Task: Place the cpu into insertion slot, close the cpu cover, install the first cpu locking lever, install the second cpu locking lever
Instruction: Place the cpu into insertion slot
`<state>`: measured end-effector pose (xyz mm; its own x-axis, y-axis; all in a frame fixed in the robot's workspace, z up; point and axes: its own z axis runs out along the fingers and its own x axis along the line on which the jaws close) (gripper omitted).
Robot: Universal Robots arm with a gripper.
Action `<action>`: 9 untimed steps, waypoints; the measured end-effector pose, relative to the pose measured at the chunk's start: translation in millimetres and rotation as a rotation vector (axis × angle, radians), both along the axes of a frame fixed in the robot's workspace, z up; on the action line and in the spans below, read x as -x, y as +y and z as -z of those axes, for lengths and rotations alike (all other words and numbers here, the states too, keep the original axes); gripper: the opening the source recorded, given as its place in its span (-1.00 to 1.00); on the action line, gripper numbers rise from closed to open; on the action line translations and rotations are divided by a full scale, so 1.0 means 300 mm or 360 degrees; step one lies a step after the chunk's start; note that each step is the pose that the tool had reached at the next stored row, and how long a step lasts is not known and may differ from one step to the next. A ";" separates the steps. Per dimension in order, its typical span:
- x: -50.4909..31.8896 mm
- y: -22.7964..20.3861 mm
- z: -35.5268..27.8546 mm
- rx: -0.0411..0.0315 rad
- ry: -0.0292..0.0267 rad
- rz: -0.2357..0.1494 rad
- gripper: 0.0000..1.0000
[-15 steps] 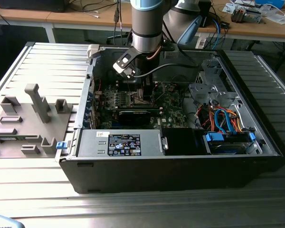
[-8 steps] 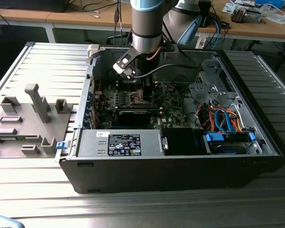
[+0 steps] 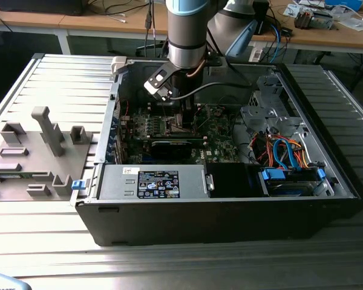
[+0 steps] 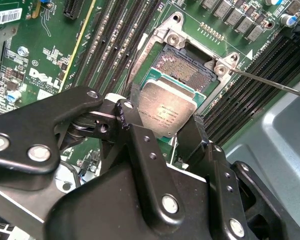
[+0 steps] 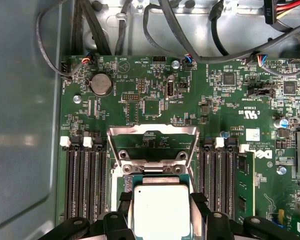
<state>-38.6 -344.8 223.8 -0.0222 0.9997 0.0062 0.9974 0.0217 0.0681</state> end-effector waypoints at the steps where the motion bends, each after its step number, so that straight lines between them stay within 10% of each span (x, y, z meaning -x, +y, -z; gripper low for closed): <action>1: 0.000 0.000 0.001 0.0000 0.00000 0.0000 0.09; 9: 0.003 0.000 0.010 0.0000 0.00001 0.0000 0.09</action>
